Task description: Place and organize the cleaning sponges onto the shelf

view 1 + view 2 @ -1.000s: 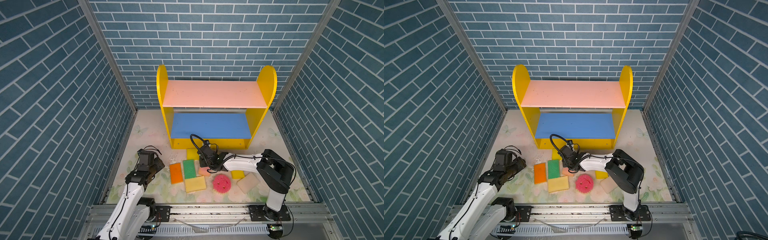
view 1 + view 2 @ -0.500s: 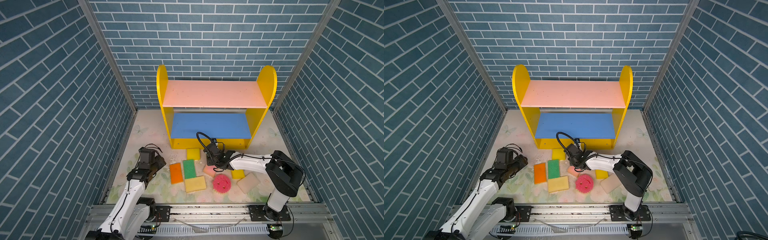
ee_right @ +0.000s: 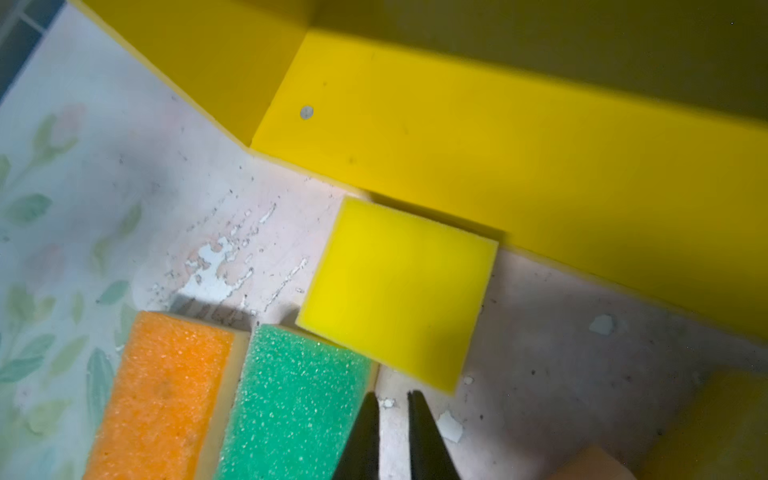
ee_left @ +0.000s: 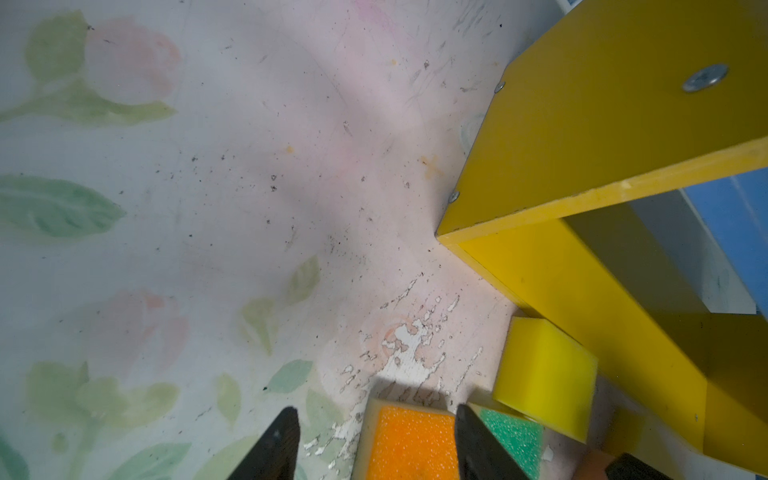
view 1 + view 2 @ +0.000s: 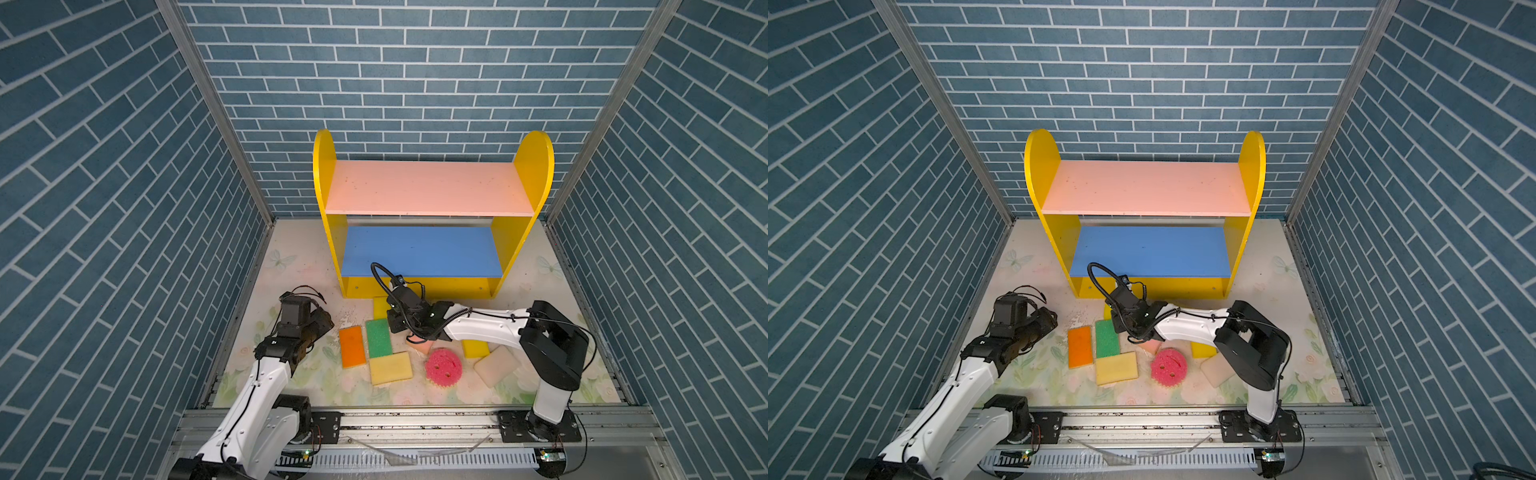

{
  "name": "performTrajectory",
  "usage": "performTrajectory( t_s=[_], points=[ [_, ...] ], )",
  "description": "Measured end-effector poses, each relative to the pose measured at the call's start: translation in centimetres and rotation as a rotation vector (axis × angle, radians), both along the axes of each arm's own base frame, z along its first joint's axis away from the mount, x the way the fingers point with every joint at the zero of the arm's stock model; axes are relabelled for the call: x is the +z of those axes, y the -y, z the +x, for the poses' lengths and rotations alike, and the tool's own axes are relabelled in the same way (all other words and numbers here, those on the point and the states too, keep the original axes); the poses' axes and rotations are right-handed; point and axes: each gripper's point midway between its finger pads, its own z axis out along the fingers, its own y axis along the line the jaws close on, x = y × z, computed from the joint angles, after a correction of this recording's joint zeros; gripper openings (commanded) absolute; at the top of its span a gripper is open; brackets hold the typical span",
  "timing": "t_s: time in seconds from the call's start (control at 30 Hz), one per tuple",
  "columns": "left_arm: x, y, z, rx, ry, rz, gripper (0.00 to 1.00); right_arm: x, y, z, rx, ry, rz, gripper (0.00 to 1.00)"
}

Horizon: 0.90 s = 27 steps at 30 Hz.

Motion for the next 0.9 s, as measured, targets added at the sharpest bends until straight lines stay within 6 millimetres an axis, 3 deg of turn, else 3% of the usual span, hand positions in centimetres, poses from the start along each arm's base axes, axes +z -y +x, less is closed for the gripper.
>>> performTrajectory(
  t_s=[0.2, 0.43, 0.7, 0.9],
  points=[
    [0.7, -0.1, -0.1, 0.005, 0.032, -0.004, 0.62, 1.0, -4.9, 0.4, 0.09, 0.017, 0.037, 0.13],
    [0.4, -0.1, -0.6, 0.008, 0.018, -0.005, 0.62, 0.6, -7.6, 0.4, 0.14, 0.001, 0.051, 0.14],
    [0.1, -0.2, -0.9, 0.011, 0.014, -0.007, 0.62, -2.8, -6.5, 1.0, 0.101, -0.005, -0.05, 0.14],
    [-0.9, -0.2, -1.5, 0.017, -0.013, -0.009, 0.63, -3.7, -4.2, 2.0, 0.02, 0.049, -0.121, 0.15]
  ],
)
